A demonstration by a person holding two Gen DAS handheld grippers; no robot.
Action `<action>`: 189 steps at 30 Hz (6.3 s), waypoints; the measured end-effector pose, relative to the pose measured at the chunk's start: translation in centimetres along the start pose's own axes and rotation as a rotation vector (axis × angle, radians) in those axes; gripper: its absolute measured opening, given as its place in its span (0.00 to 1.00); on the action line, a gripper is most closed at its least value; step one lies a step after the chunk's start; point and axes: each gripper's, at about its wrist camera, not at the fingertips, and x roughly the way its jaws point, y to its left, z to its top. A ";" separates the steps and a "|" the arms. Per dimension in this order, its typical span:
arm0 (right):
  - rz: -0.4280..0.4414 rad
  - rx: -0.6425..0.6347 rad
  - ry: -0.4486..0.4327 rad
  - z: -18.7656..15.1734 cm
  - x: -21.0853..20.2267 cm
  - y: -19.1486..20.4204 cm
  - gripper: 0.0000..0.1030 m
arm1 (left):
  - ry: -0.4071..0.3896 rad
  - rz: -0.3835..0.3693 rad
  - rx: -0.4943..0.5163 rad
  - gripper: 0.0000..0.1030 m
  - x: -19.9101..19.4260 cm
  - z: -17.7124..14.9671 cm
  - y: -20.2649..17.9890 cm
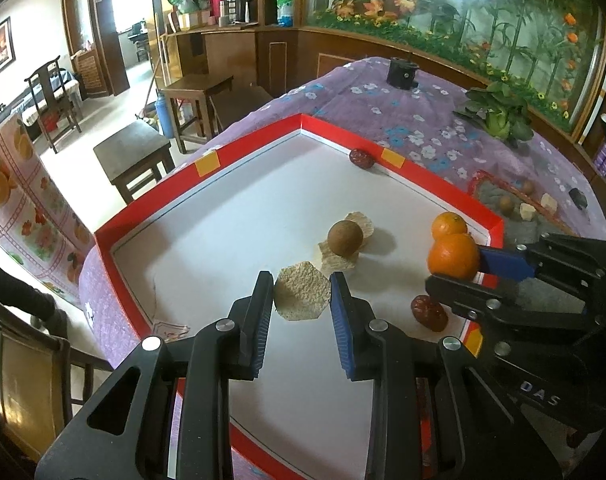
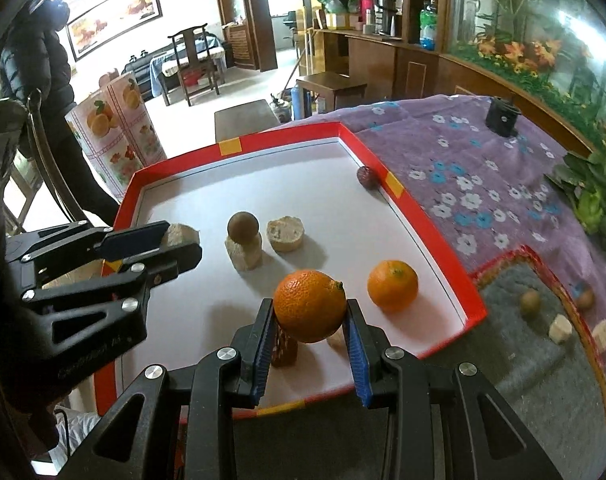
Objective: Organize fruits
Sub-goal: 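Carry cake and orange into the tray and open both grippers, then move both grippers back over the felt mat, then grasp a brown longan with the left gripper while the right grasps a beige hexagonal cake, then carry longan and hexagonal cake into the tray and open both grippers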
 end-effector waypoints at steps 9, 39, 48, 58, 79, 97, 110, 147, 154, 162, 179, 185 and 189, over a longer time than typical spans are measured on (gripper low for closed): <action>0.002 -0.024 0.042 0.9 2.4 0.3 0.32 | 0.026 0.008 -0.003 0.27 1.1 -0.2 0.1; -0.028 0.068 -0.037 -2.3 -4.2 -2.9 0.40 | -0.029 0.029 0.015 0.58 -0.8 1.0 -3.4; -0.085 0.182 -0.049 -5.9 -6.9 -8.4 0.40 | -0.004 -0.048 0.085 0.63 -0.4 1.8 -8.7; -0.137 0.279 -0.046 -9.2 -8.8 -14.1 0.41 | 0.047 -0.125 0.166 0.63 1.0 3.4 -14.3; -0.147 0.327 -0.027 -11.1 -8.7 -19.8 0.41 | 0.134 -0.184 0.281 0.63 8.4 7.4 -22.7; -0.143 0.292 -0.026 -8.5 -5.7 -21.4 0.41 | 0.116 -0.165 0.287 0.22 10.2 8.3 -22.6; -0.201 0.211 0.026 -4.7 -1.2 -21.4 0.33 | 0.044 -0.152 0.235 0.22 5.7 8.5 -18.0; -0.115 0.154 -0.084 -5.3 -7.2 -9.3 0.25 | -0.009 -0.078 0.157 0.22 0.9 3.6 -9.7; -0.105 0.109 -0.086 -4.1 -7.0 -7.1 0.25 | -0.033 -0.060 0.125 0.22 -0.4 3.7 -7.2; -0.085 0.062 -0.070 -2.9 -5.9 -4.8 0.25 | -0.051 -0.026 0.072 0.22 -1.2 3.8 -4.0; -0.055 0.005 0.000 -0.9 -1.5 -2.4 0.25 | -0.034 0.043 -0.041 0.22 0.4 4.3 1.7; -0.056 -0.005 0.017 -0.1 -0.3 -2.3 0.25 | -0.006 0.052 -0.058 0.22 2.1 4.5 2.5; -0.050 -0.010 0.029 0.4 0.4 -2.1 0.25 | 0.014 0.059 -0.069 0.22 3.2 4.6 2.9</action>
